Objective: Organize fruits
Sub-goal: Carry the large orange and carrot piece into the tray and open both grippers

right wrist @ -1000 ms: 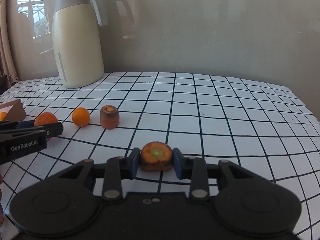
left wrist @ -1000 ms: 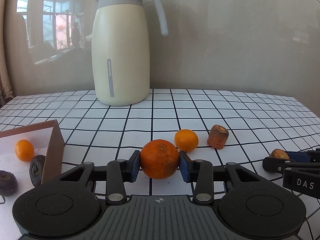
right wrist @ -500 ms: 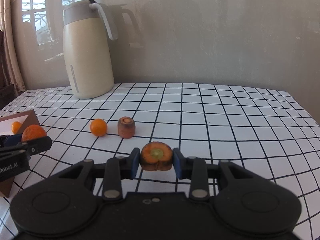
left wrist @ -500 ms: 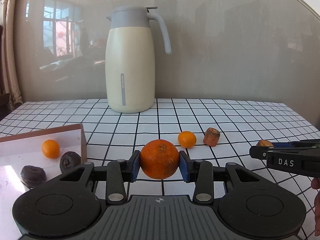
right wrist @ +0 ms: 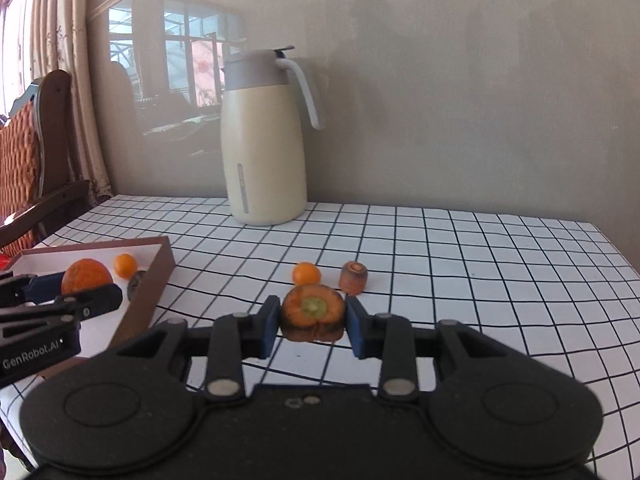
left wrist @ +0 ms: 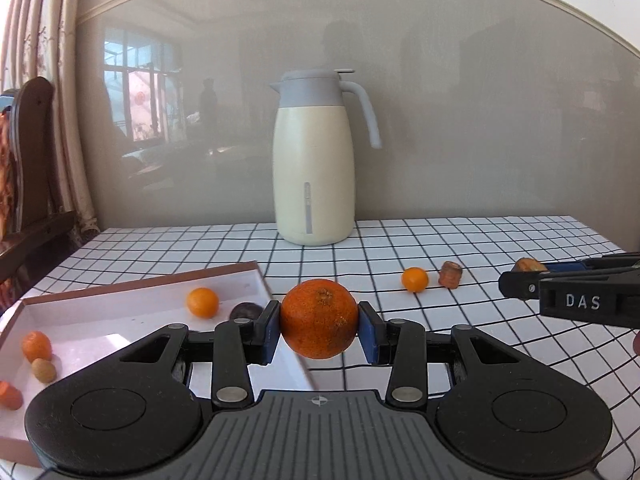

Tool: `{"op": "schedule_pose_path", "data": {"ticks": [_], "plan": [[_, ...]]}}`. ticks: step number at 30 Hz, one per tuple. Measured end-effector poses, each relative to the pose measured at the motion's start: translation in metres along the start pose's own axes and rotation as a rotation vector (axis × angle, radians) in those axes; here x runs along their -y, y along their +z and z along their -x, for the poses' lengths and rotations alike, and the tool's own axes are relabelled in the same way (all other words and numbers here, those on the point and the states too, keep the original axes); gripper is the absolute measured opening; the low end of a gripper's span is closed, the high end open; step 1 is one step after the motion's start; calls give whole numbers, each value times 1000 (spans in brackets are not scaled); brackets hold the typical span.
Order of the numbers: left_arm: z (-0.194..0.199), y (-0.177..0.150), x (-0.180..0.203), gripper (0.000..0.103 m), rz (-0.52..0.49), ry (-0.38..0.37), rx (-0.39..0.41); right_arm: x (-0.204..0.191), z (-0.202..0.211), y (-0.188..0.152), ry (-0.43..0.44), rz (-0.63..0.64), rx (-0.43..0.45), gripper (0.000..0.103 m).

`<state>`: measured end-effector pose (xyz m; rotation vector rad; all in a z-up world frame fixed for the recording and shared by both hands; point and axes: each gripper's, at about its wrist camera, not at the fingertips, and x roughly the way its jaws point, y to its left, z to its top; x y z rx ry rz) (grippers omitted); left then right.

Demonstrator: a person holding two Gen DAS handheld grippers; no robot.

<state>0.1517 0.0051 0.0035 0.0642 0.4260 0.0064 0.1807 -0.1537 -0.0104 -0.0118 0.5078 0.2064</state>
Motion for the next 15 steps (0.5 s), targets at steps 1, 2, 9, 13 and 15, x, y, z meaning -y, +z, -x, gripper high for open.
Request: {"op": "schedule_pose_path", "data": {"ticks": [1,2,9,13,15], "plan": [[3,-2,-8,41,14,14,-3,-6,1,1,8,8,2,26],[6,-4,-16,41,28,26,-6,-12,3,1,17,14,2,26],[27,-16,-55,41,59,97,-2,-47,17,3,79,51,33,26],[37,-21,-70,41,70,124,10,-65,19,5,116,77,34,26],[43,-21,-78,41,78,138,20,-76,20,5,135,97,35,26]]}}
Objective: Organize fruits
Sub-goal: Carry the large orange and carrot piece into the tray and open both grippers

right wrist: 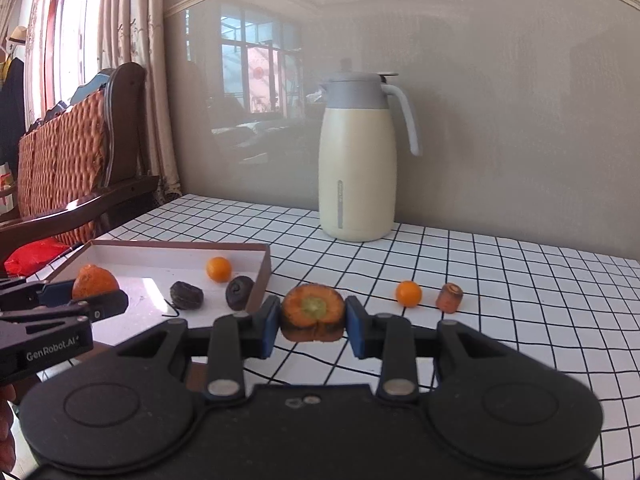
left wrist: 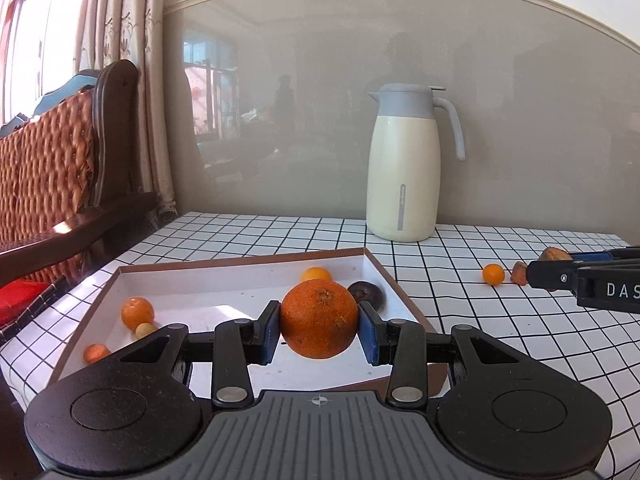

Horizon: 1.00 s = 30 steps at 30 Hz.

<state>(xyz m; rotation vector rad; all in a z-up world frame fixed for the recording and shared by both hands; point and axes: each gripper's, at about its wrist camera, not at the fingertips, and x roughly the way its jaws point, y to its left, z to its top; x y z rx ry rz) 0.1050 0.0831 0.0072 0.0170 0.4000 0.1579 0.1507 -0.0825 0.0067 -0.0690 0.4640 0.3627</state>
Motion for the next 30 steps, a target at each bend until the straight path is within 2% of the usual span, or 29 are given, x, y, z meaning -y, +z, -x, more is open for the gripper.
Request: {"op": "schedule_pose_path", "data": {"ticks": [18,30], "plan": [[15,1,-78,41,70,145,31,-73,-12,12,126,103,19,26],[0,11,-109,41,91,185,36,-111,-34,28,156,142,32,26]]}}
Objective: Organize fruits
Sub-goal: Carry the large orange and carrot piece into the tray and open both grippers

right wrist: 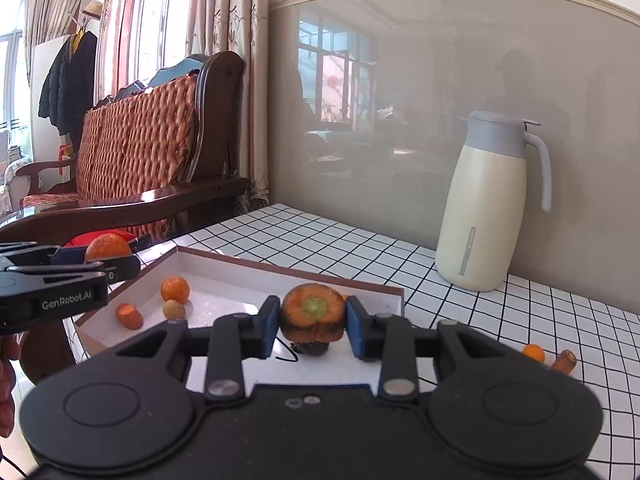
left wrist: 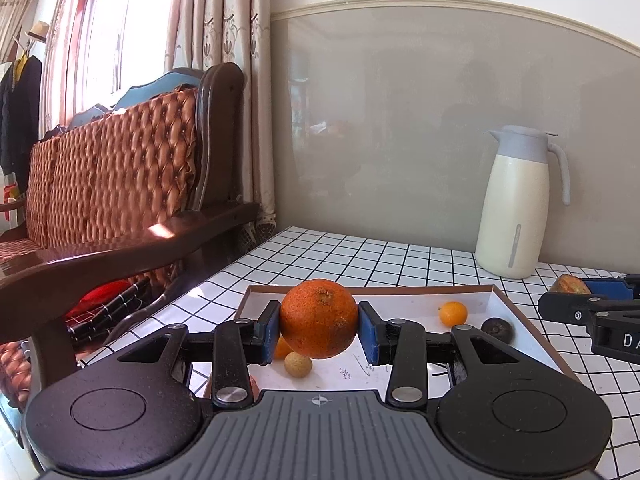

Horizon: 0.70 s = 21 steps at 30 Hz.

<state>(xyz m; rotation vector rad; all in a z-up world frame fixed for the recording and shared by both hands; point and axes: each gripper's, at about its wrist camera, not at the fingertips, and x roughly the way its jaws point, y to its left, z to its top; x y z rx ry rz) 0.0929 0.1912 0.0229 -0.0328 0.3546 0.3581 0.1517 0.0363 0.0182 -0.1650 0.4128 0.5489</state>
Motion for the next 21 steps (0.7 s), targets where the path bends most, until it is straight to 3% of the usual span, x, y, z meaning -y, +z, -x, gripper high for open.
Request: {"op": "schedule_pose_path", "data": {"ticks": [21], "plan": [[-56,14,-17,41,10,25,-29,10,-55,16,-33,-16,-37,26]]}}
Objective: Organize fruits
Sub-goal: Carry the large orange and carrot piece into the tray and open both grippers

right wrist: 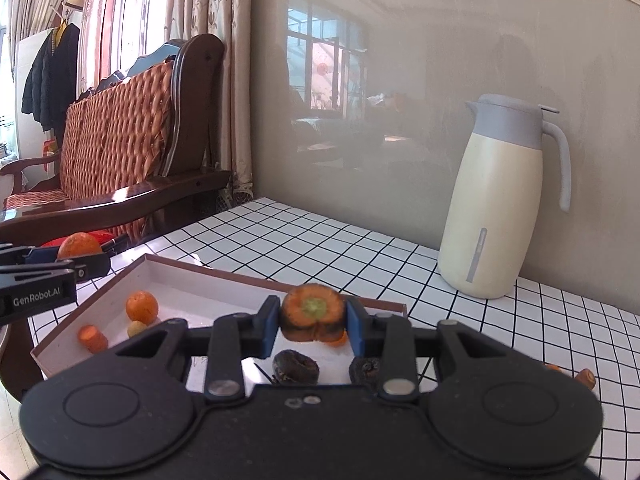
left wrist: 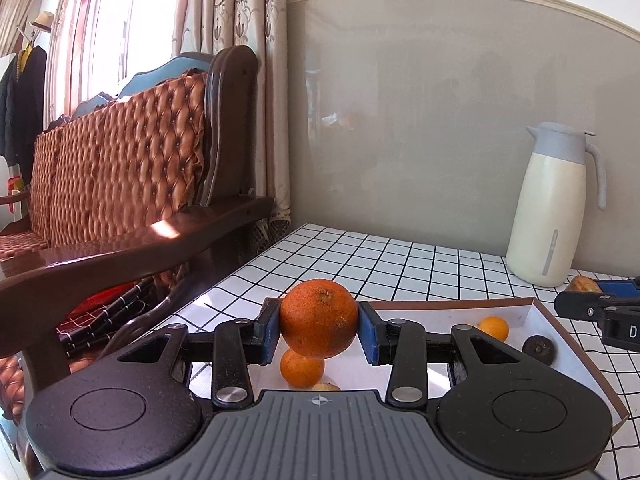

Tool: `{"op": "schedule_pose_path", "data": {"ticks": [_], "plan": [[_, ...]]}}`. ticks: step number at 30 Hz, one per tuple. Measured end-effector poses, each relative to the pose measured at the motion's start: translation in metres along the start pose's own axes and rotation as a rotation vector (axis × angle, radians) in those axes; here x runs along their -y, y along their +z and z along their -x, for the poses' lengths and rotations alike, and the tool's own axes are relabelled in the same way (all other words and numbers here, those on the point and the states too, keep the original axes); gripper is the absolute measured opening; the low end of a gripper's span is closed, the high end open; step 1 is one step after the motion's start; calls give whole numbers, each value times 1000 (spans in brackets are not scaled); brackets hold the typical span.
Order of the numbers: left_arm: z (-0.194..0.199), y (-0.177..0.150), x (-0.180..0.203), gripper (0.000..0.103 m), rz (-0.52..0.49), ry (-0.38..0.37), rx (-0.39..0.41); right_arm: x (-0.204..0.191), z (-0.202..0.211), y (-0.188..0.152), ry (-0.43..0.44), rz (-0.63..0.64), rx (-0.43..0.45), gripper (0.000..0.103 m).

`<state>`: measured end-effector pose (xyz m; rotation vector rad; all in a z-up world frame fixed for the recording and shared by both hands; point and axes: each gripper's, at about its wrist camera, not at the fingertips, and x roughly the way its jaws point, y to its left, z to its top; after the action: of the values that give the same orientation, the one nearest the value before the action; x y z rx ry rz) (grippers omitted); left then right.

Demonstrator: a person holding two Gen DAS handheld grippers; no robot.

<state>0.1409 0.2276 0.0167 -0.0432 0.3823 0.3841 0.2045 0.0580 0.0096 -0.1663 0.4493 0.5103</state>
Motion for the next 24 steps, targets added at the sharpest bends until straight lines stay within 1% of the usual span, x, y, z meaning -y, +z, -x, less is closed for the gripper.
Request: {"op": "schedule_pose_path", "data": {"ticks": [5,8,15,18,22,24], "plan": [[-16,-1,2,41,-2,-3,-24,7,-11,2,-9,-11,-16,26],[-22,-3,0,41,-5,8,-27,10,-18,3,-17,-9,-30,26],[-35,-2,-5,41,15,22,-45,11,-31,4,-13,-11,-46,26],[-40,-1,-4,41,6,21,-45,13,-37,3,-15,-11,-59,26],[-49,1,-4,41,-3,40,-64,16,-46,2,-9,-19,-83,26],[-52,1,-4,41,0,35,-70,17,-49,2,-5,-21,-92,26]]}}
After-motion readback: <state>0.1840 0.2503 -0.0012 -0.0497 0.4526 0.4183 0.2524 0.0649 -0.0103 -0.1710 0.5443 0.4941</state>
